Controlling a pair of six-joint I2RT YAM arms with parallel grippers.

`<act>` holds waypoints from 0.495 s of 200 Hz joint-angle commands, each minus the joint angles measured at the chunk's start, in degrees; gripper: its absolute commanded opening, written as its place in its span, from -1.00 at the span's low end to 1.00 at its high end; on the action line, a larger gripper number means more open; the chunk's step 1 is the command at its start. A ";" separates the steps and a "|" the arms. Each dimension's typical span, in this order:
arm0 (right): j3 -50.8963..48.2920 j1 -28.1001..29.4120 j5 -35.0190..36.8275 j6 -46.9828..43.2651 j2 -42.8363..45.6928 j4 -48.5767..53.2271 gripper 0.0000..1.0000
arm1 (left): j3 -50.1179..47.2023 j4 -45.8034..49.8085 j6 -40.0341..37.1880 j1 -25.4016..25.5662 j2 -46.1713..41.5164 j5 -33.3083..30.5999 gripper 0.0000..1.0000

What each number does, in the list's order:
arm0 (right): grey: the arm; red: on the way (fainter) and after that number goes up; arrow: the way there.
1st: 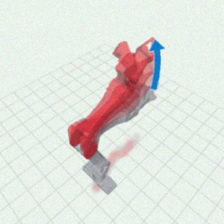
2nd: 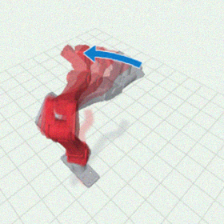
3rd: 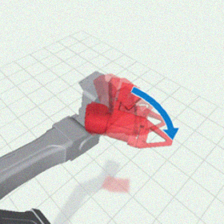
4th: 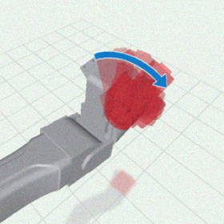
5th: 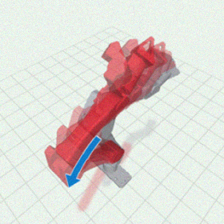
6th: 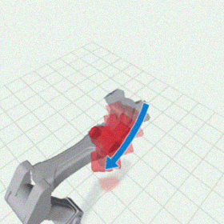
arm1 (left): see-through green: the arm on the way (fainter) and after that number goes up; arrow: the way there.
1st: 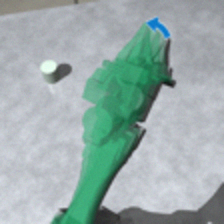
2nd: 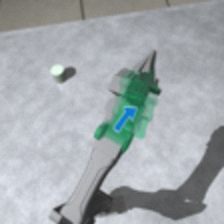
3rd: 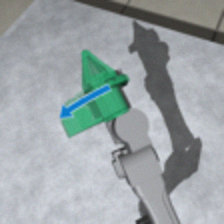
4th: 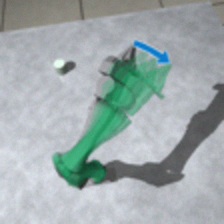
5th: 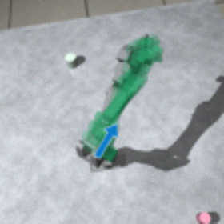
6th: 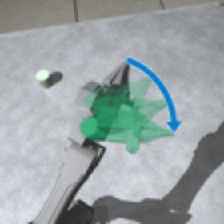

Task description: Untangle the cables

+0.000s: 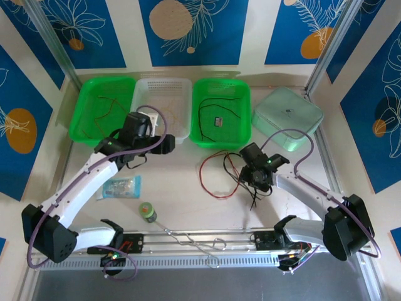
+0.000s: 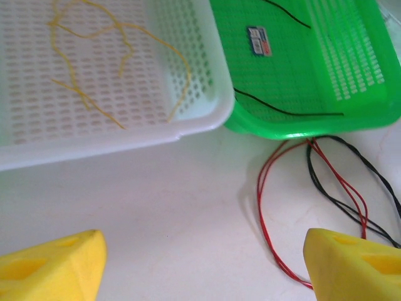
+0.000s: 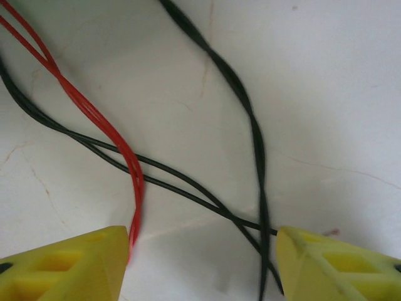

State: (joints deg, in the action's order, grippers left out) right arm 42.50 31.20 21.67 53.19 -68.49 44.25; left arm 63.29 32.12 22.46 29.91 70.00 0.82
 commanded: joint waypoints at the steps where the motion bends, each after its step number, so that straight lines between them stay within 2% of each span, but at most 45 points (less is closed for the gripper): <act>1: -2.40 -0.18 -5.42 -2.29 -0.83 -8.07 0.16 | -2.16 -3.63 3.77 2.68 -1.02 -1.73 0.62; 23: -3.21 -0.39 -4.79 -3.77 -1.57 -11.28 0.04 | -2.98 -3.20 4.40 4.00 -0.78 -2.40 0.62; 99: -3.37 -4.18 -7.62 -12.06 -8.54 -19.21 -0.19 | -5.26 -3.78 6.72 5.68 -1.60 -2.48 0.60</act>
State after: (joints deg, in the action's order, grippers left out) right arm 39.70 28.21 16.01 44.73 -75.29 28.12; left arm 58.81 29.06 28.08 34.81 69.78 -0.54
